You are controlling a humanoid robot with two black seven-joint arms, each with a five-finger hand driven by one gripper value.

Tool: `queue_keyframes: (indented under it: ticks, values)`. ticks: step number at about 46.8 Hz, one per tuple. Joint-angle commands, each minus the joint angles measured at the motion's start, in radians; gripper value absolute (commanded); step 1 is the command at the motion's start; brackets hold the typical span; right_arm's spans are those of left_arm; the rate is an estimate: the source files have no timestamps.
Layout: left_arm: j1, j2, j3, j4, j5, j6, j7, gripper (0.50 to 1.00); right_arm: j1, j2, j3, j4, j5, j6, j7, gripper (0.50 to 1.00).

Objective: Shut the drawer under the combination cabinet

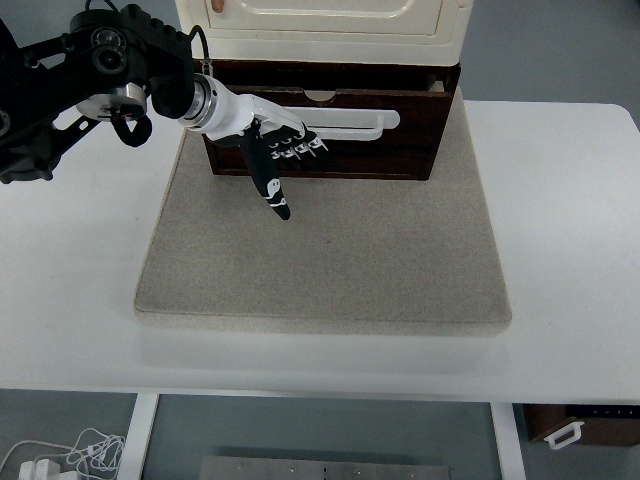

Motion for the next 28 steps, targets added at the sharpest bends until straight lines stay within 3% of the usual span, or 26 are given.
queue_keyframes:
  ticks: [1, 28]
  values:
    - [0.001, 0.000, 0.000, 0.017, -0.001, 0.000, 0.000, 1.000, 0.000, 0.000, 0.000, 0.000, 0.000, 0.000, -0.001, 0.952]
    - [0.000, 0.000, -0.057, 0.095, 0.029, 0.000, 0.000, 1.000, 0.000, 0.000, 0.000, 0.000, 0.000, 0.000, -0.001, 0.952]
